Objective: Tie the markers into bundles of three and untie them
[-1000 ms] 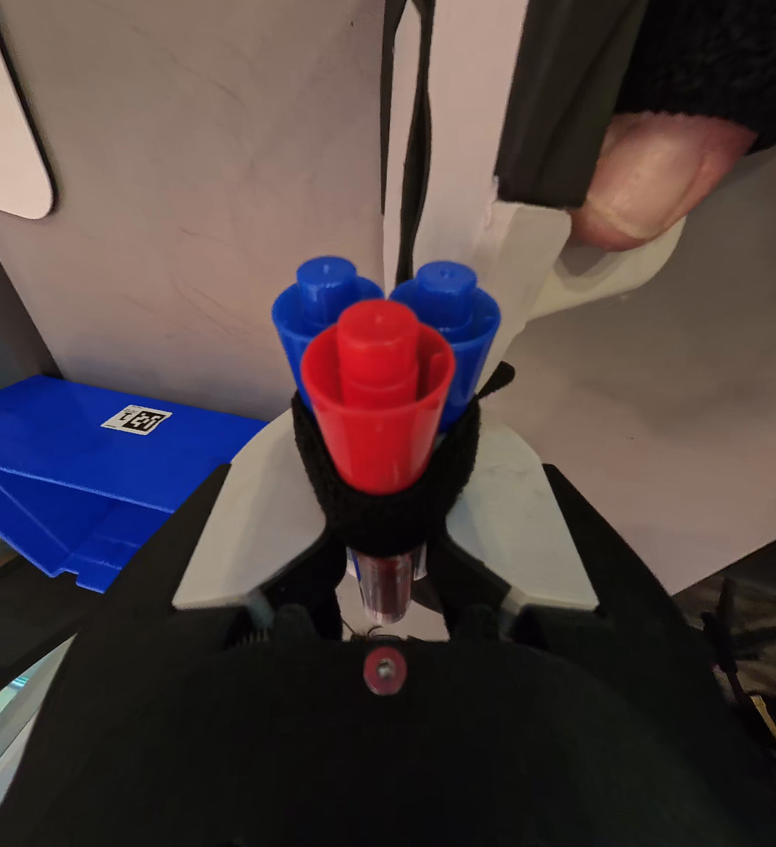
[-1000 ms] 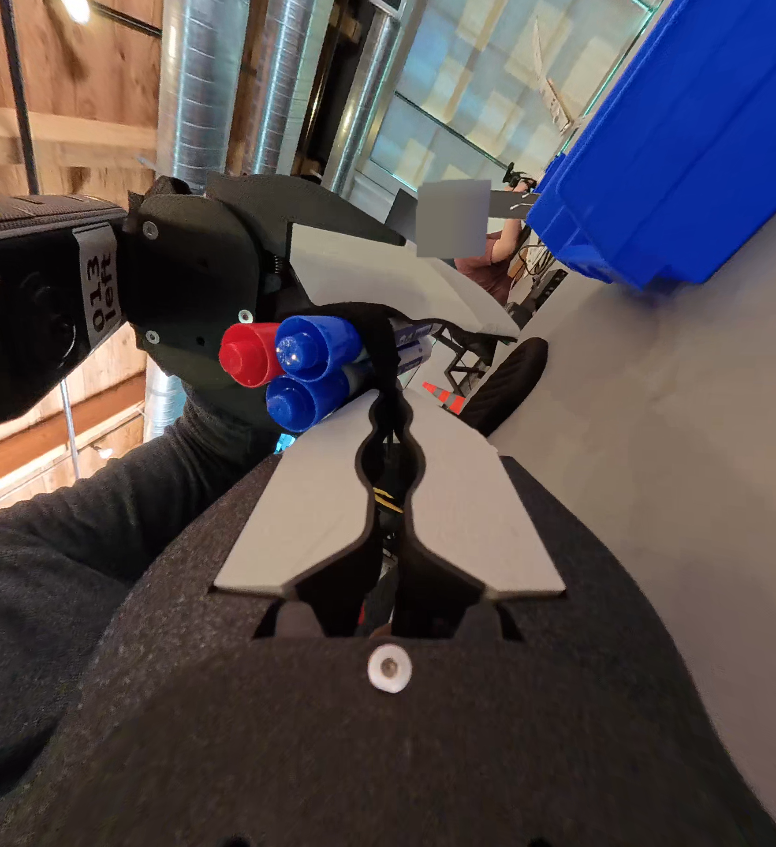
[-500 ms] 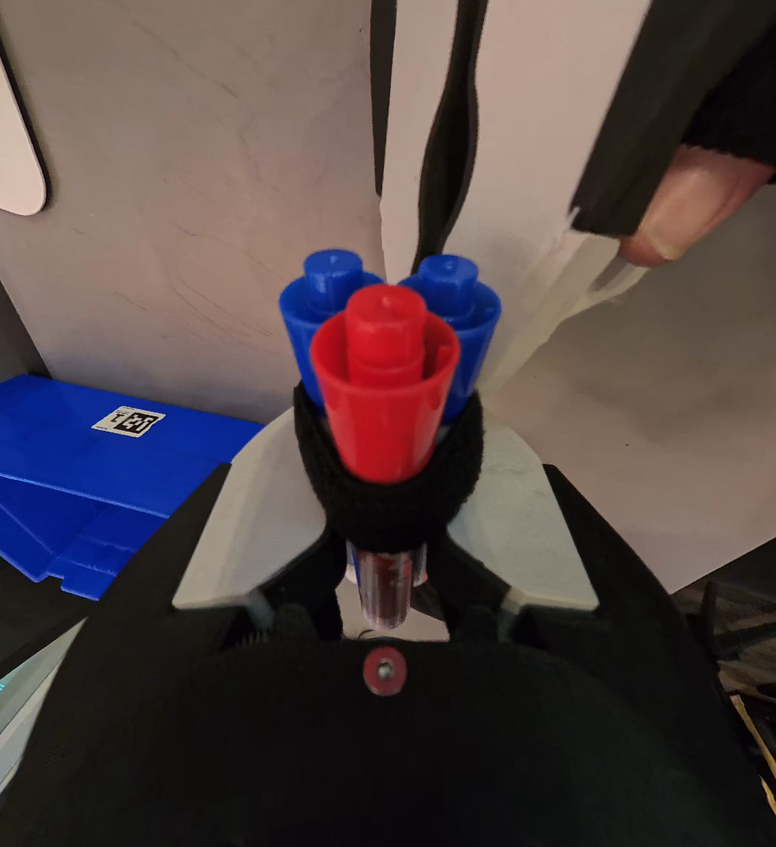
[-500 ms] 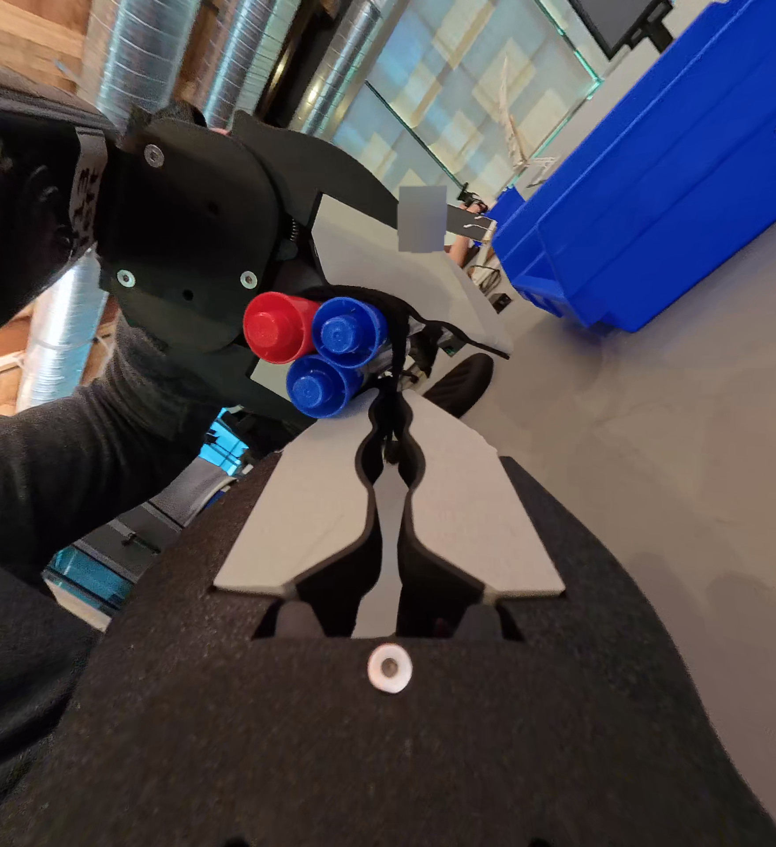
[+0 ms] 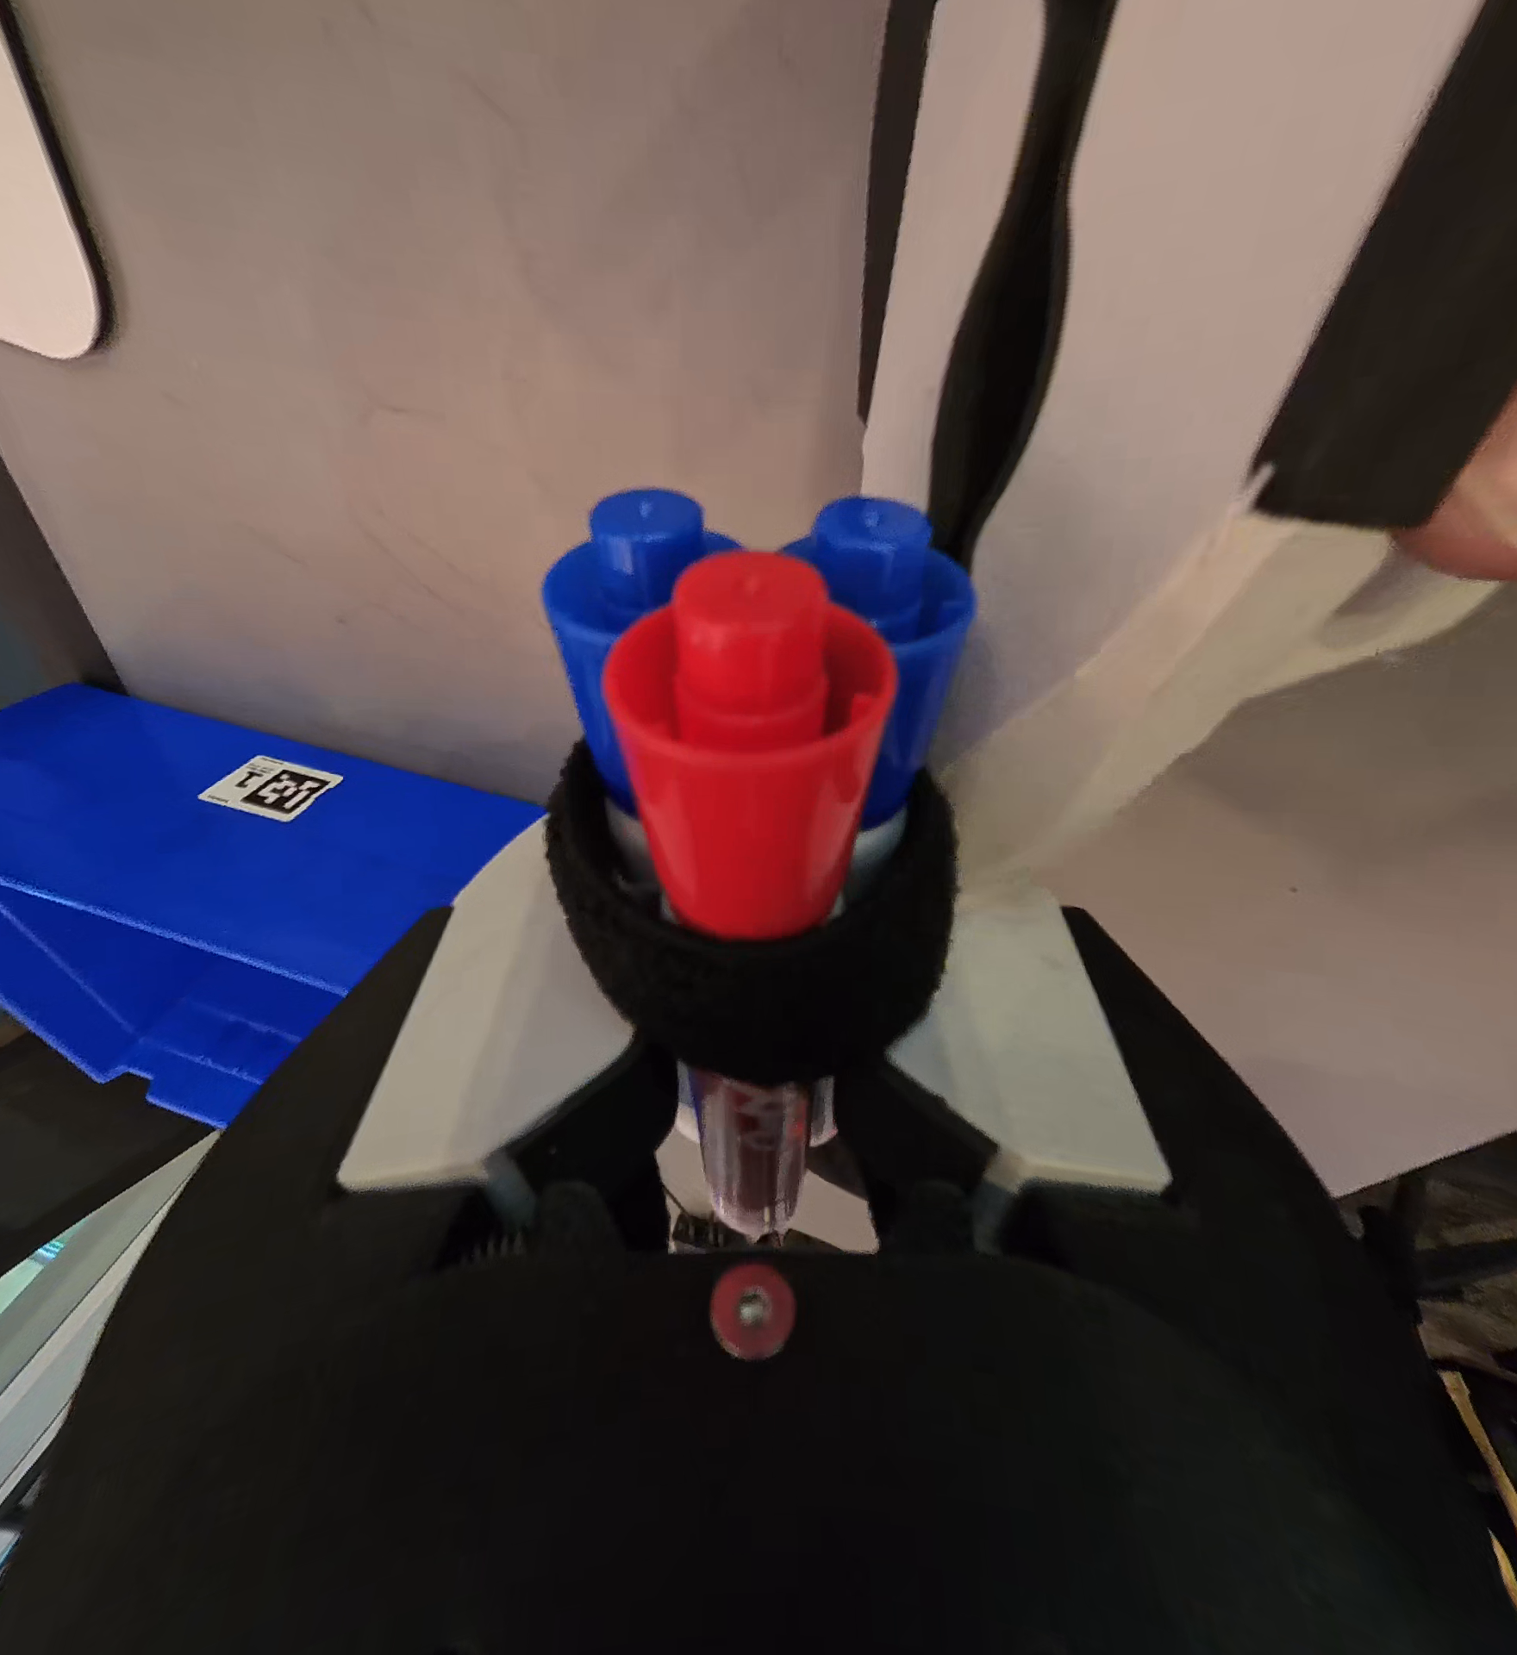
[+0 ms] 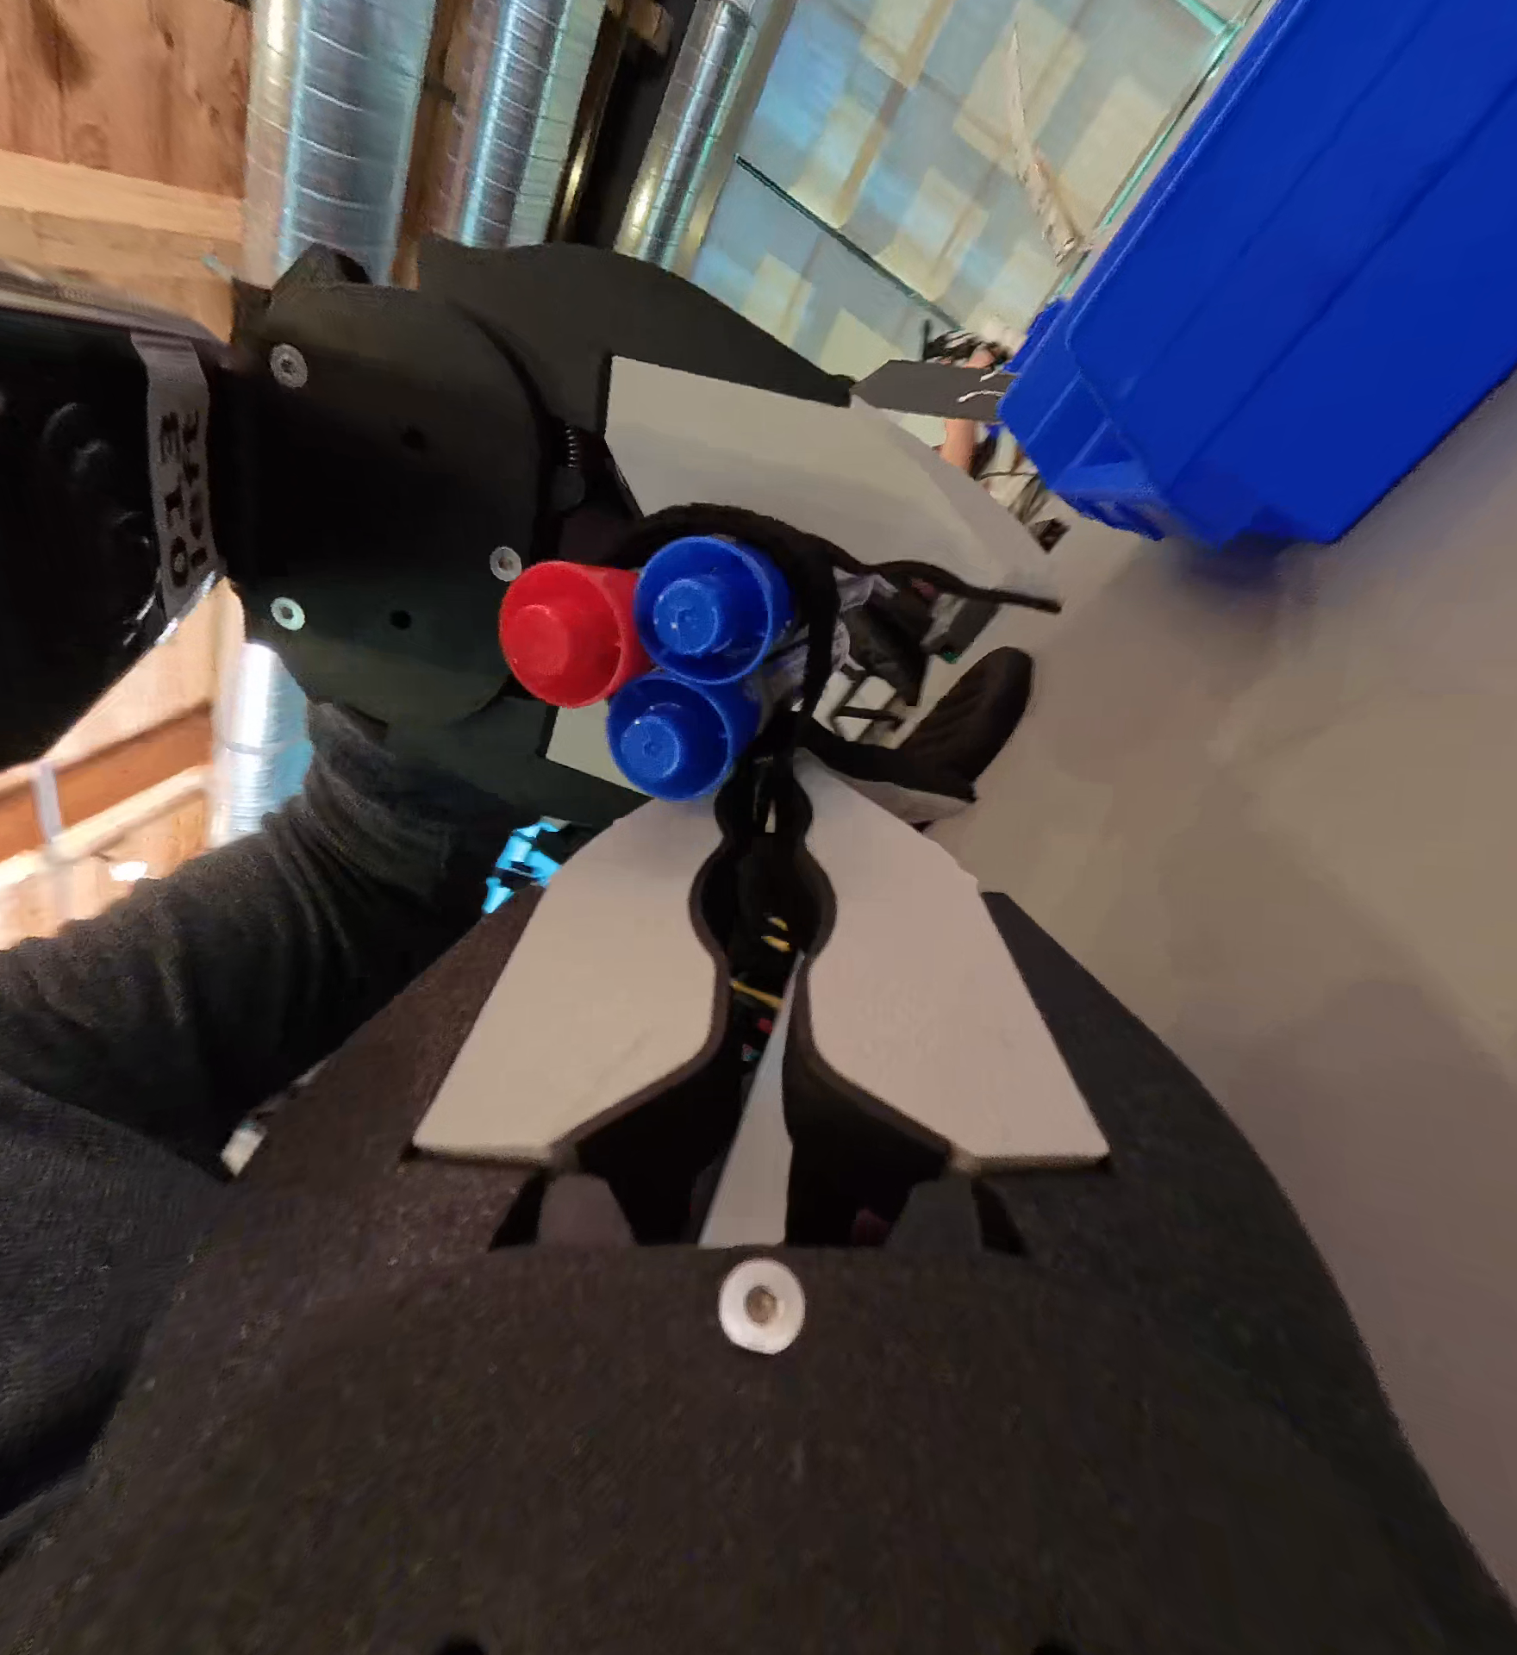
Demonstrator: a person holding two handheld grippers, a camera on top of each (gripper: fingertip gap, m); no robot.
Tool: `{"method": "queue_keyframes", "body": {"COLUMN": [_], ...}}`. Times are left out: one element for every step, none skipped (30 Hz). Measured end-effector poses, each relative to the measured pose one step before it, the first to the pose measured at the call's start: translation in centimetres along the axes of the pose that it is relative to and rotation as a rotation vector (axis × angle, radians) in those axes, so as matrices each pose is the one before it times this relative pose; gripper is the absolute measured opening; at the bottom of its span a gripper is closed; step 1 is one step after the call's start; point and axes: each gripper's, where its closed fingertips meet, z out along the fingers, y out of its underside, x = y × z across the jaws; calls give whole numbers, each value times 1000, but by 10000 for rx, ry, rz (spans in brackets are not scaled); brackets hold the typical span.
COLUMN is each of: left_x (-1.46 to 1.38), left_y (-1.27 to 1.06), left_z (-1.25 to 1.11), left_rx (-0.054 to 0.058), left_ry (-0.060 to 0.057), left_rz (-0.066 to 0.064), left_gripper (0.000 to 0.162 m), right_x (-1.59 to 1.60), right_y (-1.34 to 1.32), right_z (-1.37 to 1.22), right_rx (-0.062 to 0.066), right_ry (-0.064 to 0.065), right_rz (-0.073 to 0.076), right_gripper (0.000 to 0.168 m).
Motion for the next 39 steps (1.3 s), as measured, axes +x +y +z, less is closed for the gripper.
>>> {"method": "queue_keyframes", "body": {"left_x": [-189, -126, -69, -144, 90, 3, -113, -53, 3, -99, -49, 24, -87, -35, 6, 29, -42, -8, 127, 190, 136, -26, -222, 31, 257, 74, 33, 73, 68, 2, -102, -29, 65, -9, -54, -10, 60, 7, 52], "left_y": [-83, 86, 26, -179, -9, 76, -108, -22, 133, 30, 46, 72, 81, 70, 17, 29, 89, 146, 55, -64, 0, 21, -16, -7, -21, -25, 4, -20, -18, 20, 77, 62, -31, 73, 125, -52, -11, 75, -16], "left_z": [53, 22, -2, -25, 31, 52, -44, -92, -22, 34, 110, 154, 118, 83, 31, 21, 20, 48, 51, 7, 0, -24, -40, -31, 15, 6, -23, -46, -36, -36, -21, -14, -16, -24, -26, -49, -14, 41, 66], "left_rx": [24, -128, -58, 149, 69, -22, 57, -21, -103, -17, -58, -117, -104, -36, 51, 62, 5, -68, -29, 33, -7, -27, -14, 1, 24, 46, 42, 65, 64, 31, -20, -20, 36, -32, -52, 66, 7, -77, -35], "left_ry": [-196, -173, -69, -20, 165, 32, -118, -47, -2, -94, -104, -69, -125, -15, 87, 114, 30, 29, 88, 161, 166, 30, -153, 47, 206, 84, 74, 115, 90, 46, -41, -12, 41, 15, 9, 2, 28, -39, -10], "left_rz": [35, 84, 36, -85, -97, -20, 50, 11, 44, 43, 23, 71, 103, 2, -85, -112, -43, 26, 12, -60, -59, 4, 79, -13, -25, -47, -63, -62, -50, -59, -21, -9, -6, -33, -29, 0, 11, 57, 41], "left_gripper": [41, 41, 41, 41, 41, 41, 41, 41, 41, 41, 41, 41, 41, 40, 39, 39, 39, 39, 39, 39, 40, 40, 40, 39, 37, 39, 41, 42, 42, 42, 42, 42, 42, 42, 42, 42, 42, 41, 41], "right_x": [-54, -133, -12, 20, -68, -133, -75, -52, -61, -47, 34, 119, 41, -122, -186, -195, -165, -42, 66, 90, -12, 21, 81, -61, -134, -101, 48, 67, -67, -61, -34, -72, -41, 71, -3, -339, -471, -294, -217], "right_y": [-26, 5, -76, -147, -45, -9, -62, -44, -19, -31, 32, 80, 30, -51, -72, -88, -69, 44, 88, 50, 51, 163, 159, -9, -75, 42, 168, 171, 93, -35, -60, 44, 161, 307, 265, -56, -313, -106, 163], "right_z": [-8, 24, -13, -62, 10, 22, -17, 10, 46, 29, -9, -8, 35, 25, 9, 23, 57, 71, 11, -61, -19, 1, 11, -20, -26, -10, 26, 19, -17, -42, -52, -3, 20, 7, -41, -47, -21, 50, 94], "right_rx": [6, -23, 57, 121, -6, -47, 64, 100, 96, 103, 36, -3, 12, 41, 42, 27, 33, -14, -34, 7, -5, -107, -149, -41, -8, -83, -166, -184, -121, -27, -4, -98, -187, -250, -173, 63, 193, 6, -146], "right_ry": [87, -65, -34, 20, -3, -33, 8, -39, -179, -254, -176, -14, -7, -98, -125, -144, -149, -60, 36, 26, -71, 3, 131, 74, 10, 67, 202, 195, 36, -11, 6, 5, 63, 166, 105, -140, -244, -118, -79], "right_rz": [-200, -14, -12, -81, -28, 8, -67, 69, 328, 400, 294, 99, 43, 38, -15, 35, 133, 81, -69, -27, 134, 57, -148, -183, -97, -218, -352, -279, -185, -107, -97, -133, -160, -232, -267, -169, -40, -46, -140], "right_gripper": [1, 1, 4, 4, 3, 4, 2, 1, 1, 2, 3, 3, 4, 8, 12, 16, 21, 25, 26, 23, 20, 16, 15, 18, 22, 23, 25, 28, 28, 28, 28, 29, 30, 27, 27, 27, 28, 28, 28]}}
